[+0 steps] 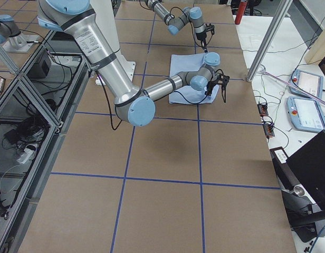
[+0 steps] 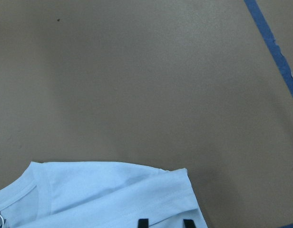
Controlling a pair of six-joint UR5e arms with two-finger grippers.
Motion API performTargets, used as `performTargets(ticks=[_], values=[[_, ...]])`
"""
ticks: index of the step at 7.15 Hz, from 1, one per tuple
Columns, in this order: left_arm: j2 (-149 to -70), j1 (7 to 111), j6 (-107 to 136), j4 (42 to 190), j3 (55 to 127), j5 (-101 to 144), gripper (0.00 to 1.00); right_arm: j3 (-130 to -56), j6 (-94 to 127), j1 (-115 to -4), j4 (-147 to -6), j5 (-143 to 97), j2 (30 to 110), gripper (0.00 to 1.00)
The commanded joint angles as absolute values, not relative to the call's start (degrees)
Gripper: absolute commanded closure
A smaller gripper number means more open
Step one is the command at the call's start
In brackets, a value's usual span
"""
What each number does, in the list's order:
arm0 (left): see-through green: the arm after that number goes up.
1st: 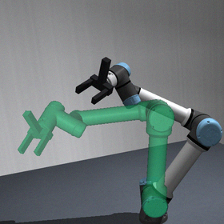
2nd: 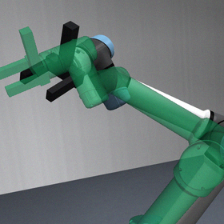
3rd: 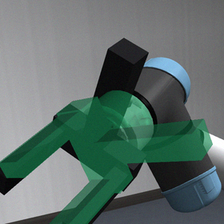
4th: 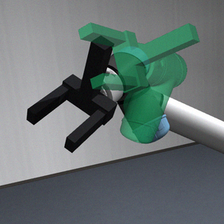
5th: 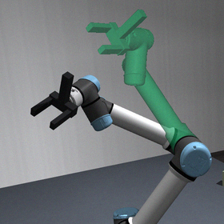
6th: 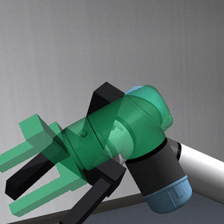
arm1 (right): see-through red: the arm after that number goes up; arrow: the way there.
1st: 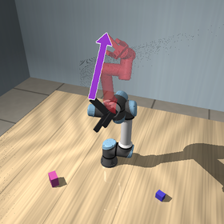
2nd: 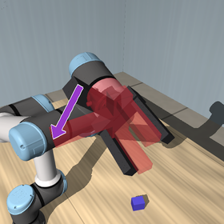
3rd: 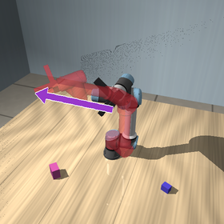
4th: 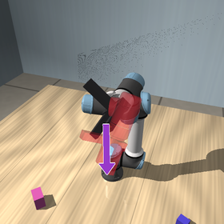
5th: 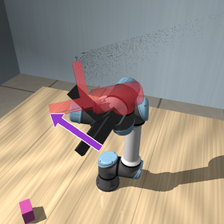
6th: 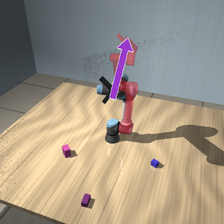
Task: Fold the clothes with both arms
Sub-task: 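Move the right gripper down to the folded shirt's side edge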
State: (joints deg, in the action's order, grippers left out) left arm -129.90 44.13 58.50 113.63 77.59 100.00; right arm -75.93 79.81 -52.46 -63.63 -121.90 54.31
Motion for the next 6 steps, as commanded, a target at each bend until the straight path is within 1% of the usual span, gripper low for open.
performTargets(ticks=[1, 2, 3, 4, 5, 6], values=[[-130.0, 44.1, 58.3, 113.6, 77.2, 99.9, 0.00, -75.9, 79.8, -52.3, -63.5, -121.0, 54.3, 0.00], [-130.3, 44.2, 57.9, 113.6, 77.3, 100.1, 0.00, -76.2, 79.8, -52.4, -63.5, -121.2, 54.6, 0.00], [-130.4, 44.2, 57.9, 113.5, 78.2, 100.3, 0.00, -78.0, 81.0, -52.2, -62.9, -121.1, 54.9, 0.00], [-130.5, 44.2, 58.0, 113.4, 78.6, 100.4, 0.00, -85.6, 83.0, -51.2, -63.4, -120.9, 59.9, 0.00], [-130.3, 44.3, 58.0, 113.2, 78.9, 100.4, 0.00, -94.0, 84.4, -47.4, -63.6, -119.6, 66.6, 0.00], [-129.9, 44.3, 57.9, 113.1, 79.6, 100.3, 0.00, -99.6, 88.7, -42.0, -64.0, -116.1, 71.0, 0.00]])
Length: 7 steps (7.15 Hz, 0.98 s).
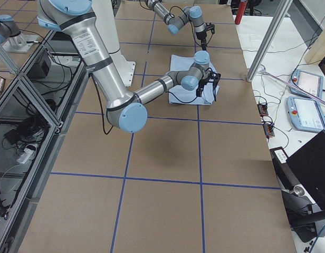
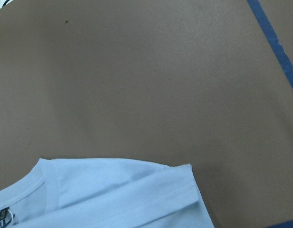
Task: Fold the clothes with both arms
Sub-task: 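Move the right gripper down to the folded shirt's side edge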
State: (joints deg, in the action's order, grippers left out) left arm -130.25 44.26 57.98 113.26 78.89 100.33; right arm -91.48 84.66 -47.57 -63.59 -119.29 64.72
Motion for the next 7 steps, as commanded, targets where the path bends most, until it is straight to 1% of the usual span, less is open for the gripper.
performTargets(ticks=[1, 3, 4, 5, 6, 7], values=[[-129.9, 44.3, 58.0, 113.1, 79.9, 100.3, 0.00, -102.3, 90.6, -37.0, -64.1, -111.5, 73.4, 0.00], [-129.9, 44.3, 58.3, 113.0, 80.2, 100.3, 0.00, -102.0, 90.5, -33.0, -64.1, -107.8, 77.0, 0.00], [-130.0, 44.3, 58.4, 113.0, 80.7, 100.3, 0.00, -101.0, 90.5, -32.4, -64.1, -107.8, 76.8, 0.01], [-129.9, 44.2, 58.4, 113.3, 80.7, 100.3, 0.00, -100.4, 90.5, -32.3, -64.1, -107.7, 76.6, 0.12], [-129.8, 44.3, 58.5, 113.3, 80.7, 100.3, 0.00, -100.1, 90.5, -32.3, -64.1, -107.7, 76.4, 0.30], [-129.8, 44.3, 58.4, 113.4, 80.7, 100.3, 0.00, -100.0, 90.5, -32.3, -64.1, -107.7, 76.2, 0.38]])
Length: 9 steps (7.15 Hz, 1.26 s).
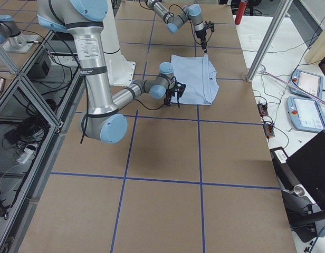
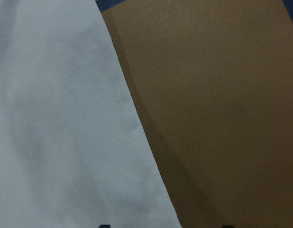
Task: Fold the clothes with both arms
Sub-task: 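Move the right gripper down to the folded shirt's side edge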
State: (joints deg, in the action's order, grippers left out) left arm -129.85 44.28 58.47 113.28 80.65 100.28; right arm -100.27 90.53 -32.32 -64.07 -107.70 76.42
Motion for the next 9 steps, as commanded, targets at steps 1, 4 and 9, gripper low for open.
performTargets(ticks=[1, 4, 9], values=[[-129.8, 44.3, 58.4, 113.4, 80.7, 100.3, 0.00, -100.1, 90.3, -32.5, -64.0, -107.8, 76.2, 0.61], [-129.8, 44.2, 58.7, 113.6, 80.7, 100.2, 0.00, -100.5, 89.8, -33.5, -64.1, -109.2, 76.1, 1.00], [-128.2, 43.8, 58.9, 116.2, 80.6, 100.1, 0.00, -120.6, 92.3, -18.3, -64.0, -109.6, 94.5, 1.00]])
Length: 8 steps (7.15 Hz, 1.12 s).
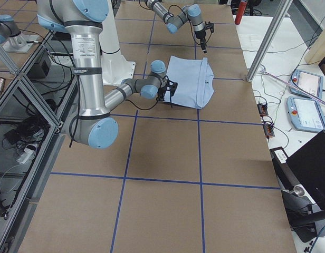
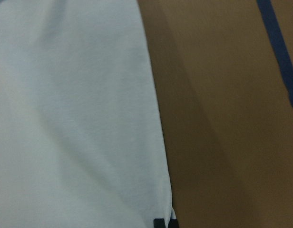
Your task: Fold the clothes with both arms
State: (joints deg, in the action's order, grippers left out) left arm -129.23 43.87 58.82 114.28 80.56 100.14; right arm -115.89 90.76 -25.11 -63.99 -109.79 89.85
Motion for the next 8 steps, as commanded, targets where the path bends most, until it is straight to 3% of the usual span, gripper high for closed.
performTargets(ticks=[1, 2, 3, 4, 6, 8], values=[[-127.2, 43.8, 58.8, 117.5, 80.6, 100.1, 0.00, -121.2, 95.5, -12.2, -64.0, -109.3, 94.7, 1.00], [-126.9, 43.8, 58.8, 117.6, 80.6, 100.1, 0.00, -121.6, 96.1, -6.0, -64.0, -109.1, 94.3, 1.00], [-126.8, 43.8, 58.9, 117.6, 80.9, 100.1, 0.00, -122.9, 96.1, -2.5, -63.9, -109.2, 94.2, 0.76], [-126.2, 43.8, 58.7, 118.0, 81.0, 100.2, 0.00, -124.1, 96.2, -1.6, -63.8, -109.2, 94.2, 0.01], [-126.1, 43.6, 58.7, 118.2, 81.3, 102.7, 0.00, -127.2, 96.3, -7.9, -63.7, -109.2, 94.0, 0.00], [-122.3, 42.6, 69.2, 117.5, 87.7, 107.7, 0.00, -127.3, 96.2, -16.8, -63.8, -109.1, 90.6, 0.00]])
